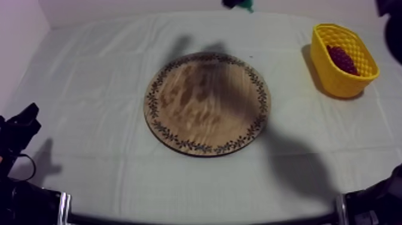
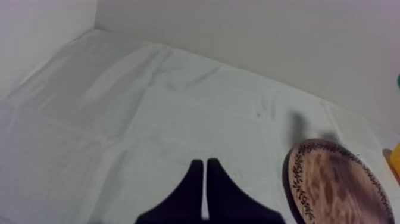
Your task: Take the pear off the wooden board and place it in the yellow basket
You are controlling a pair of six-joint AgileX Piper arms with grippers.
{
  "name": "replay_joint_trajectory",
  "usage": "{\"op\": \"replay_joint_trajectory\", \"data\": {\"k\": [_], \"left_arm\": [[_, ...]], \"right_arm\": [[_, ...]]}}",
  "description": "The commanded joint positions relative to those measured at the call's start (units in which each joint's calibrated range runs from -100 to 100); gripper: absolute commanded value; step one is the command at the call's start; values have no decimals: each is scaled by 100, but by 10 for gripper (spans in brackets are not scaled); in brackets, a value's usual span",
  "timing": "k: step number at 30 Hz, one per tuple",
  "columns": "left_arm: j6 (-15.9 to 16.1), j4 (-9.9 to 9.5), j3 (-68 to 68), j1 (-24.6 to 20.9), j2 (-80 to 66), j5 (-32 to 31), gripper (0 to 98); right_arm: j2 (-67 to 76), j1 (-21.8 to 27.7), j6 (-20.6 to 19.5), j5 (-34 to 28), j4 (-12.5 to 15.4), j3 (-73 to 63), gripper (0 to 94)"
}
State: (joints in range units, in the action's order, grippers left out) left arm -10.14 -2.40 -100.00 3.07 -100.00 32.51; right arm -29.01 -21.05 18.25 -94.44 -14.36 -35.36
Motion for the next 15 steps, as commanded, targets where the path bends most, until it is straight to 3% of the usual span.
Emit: {"op": "replay_joint_trajectory", "data": {"k": [1, 15], "left_arm": [[1, -2, 0, 1, 0, -1, 1], [1, -2, 0, 1, 0, -1, 1]], "right_arm": [[652, 376, -190, 14, -64, 397, 432], [1841, 1906, -1341, 703, -361, 2233, 441]]}}
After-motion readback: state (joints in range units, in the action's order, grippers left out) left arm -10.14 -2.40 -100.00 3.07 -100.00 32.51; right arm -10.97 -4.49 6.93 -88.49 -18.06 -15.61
